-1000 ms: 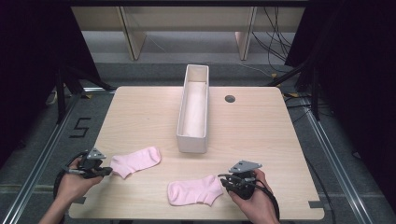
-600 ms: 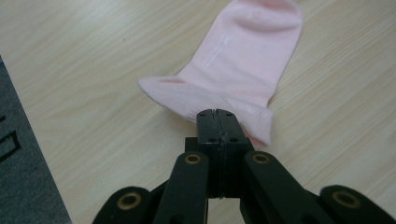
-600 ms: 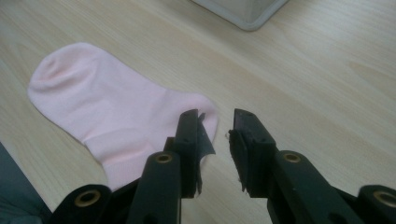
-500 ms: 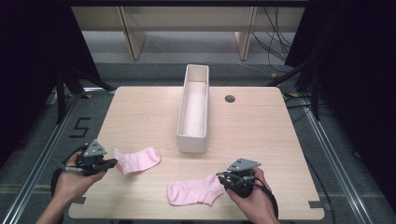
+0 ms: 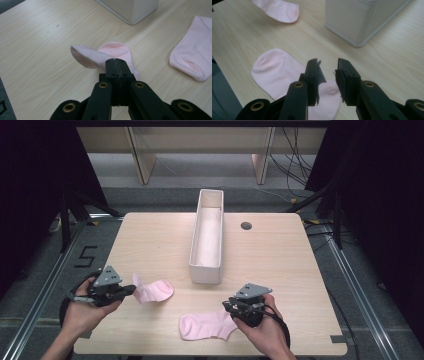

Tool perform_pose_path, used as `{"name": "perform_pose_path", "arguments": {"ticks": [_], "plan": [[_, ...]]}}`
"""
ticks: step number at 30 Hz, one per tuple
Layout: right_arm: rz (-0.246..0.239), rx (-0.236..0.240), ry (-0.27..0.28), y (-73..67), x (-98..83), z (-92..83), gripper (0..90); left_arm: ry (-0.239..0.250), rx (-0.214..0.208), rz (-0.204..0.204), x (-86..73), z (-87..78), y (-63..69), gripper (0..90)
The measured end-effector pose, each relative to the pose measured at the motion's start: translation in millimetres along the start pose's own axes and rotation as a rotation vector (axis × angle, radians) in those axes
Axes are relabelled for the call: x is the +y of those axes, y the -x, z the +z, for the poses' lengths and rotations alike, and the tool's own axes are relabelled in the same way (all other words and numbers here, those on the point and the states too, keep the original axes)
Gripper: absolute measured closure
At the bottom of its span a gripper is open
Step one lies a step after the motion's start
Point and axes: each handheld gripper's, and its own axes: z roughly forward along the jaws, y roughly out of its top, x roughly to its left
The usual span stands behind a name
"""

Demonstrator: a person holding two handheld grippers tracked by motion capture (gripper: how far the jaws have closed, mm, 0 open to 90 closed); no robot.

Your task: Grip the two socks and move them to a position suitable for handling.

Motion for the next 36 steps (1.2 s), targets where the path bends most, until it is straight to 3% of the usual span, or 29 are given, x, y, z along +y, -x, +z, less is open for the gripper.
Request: {"name": "perform_pose_path", "arguments": {"ticks": [3, 4, 7, 16, 24, 32, 36], "plan": [[-0.001, 0.021, 0.013, -6.2, 7.3, 0.4, 70.2, 0.01, -0.001, 0.026, 7.0, -2.9, 3.6, 89.5], [-0.051, 0.024, 0.033, -5.3, 10.0, 2.2, 69.9, 0.027, 0.002, 0.063, 10.6, -2.9, 3.0, 89.5], [-0.039, 0.042, 0.047, -12.4, 18.0, 3.1, 69.1, 0.032, -0.004, 0.083, 18.4, -5.0, 7.8, 89.5], [-0.105, 0.106, 0.092, -31.9, 45.3, 8.2, 65.9, 0.058, -0.035, 0.109, 40.2, -1.7, 26.6, 89.5], [-0.163, 0.167, 0.148, -63.8, 70.8, 21.9, 56.2, 0.069, -0.069, 0.114, 58.9, 9.2, 46.1, 89.5], [-0.197, 0.128, 0.162, -77.7, 76.4, 35.2, 44.8, 0.091, -0.079, 0.097, 74.2, 20.6, 58.3, 89.5], [-0.229, 0.063, 0.167, -78.6, 75.6, 46.4, 40.8, 0.1, -0.087, 0.094, 79.2, 23.5, 62.7, 89.5]]}}
